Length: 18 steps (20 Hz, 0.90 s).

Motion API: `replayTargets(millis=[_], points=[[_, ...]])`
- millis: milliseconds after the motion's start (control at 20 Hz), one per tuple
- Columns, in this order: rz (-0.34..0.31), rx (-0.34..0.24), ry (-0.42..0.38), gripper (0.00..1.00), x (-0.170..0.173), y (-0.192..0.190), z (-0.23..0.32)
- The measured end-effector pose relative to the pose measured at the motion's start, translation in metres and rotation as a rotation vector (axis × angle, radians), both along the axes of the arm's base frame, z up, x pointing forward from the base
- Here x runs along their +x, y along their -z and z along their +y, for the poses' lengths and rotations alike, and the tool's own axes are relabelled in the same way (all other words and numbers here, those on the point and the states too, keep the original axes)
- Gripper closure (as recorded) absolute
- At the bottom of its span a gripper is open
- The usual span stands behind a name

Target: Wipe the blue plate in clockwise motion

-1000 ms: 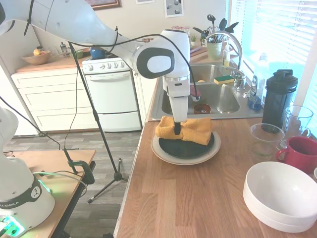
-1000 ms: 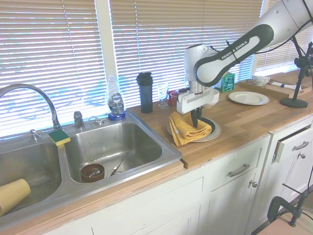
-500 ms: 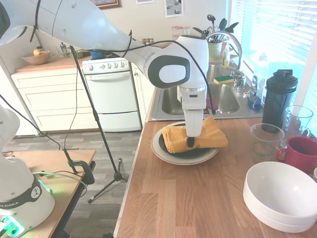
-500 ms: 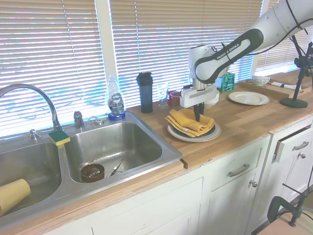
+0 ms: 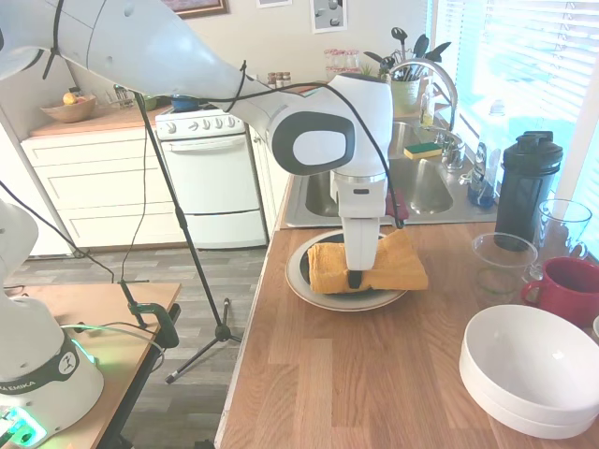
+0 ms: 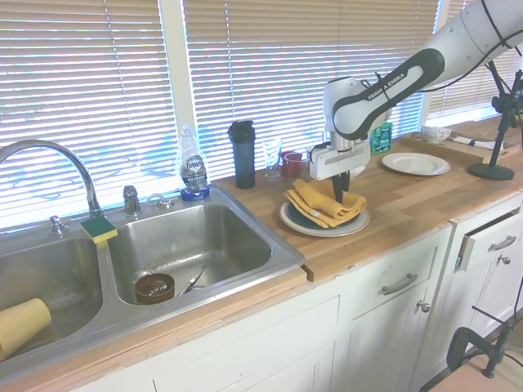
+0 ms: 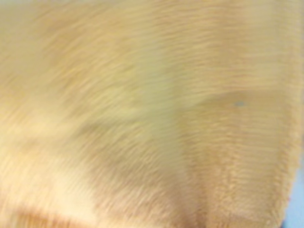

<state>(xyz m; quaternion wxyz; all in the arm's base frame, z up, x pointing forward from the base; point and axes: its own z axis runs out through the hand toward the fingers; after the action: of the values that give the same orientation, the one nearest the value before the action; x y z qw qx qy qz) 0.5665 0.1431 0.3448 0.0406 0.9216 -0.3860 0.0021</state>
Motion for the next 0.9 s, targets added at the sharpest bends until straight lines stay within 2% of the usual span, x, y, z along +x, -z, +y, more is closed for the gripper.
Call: replayTargets(millis=[250, 500, 700, 900], points=[[-0.001, 0.007, -0.045, 1.0, -0.032, -0.009, 0.027], [0.0, 0.018, -0.061, 1.0, -0.043, -0.011, 0.053], [-0.002, 0.021, -0.056, 1.0, -0.043, -0.005, 0.063], [-0.013, 0.027, -0.032, 1.0, -0.028, 0.003, 0.058]])
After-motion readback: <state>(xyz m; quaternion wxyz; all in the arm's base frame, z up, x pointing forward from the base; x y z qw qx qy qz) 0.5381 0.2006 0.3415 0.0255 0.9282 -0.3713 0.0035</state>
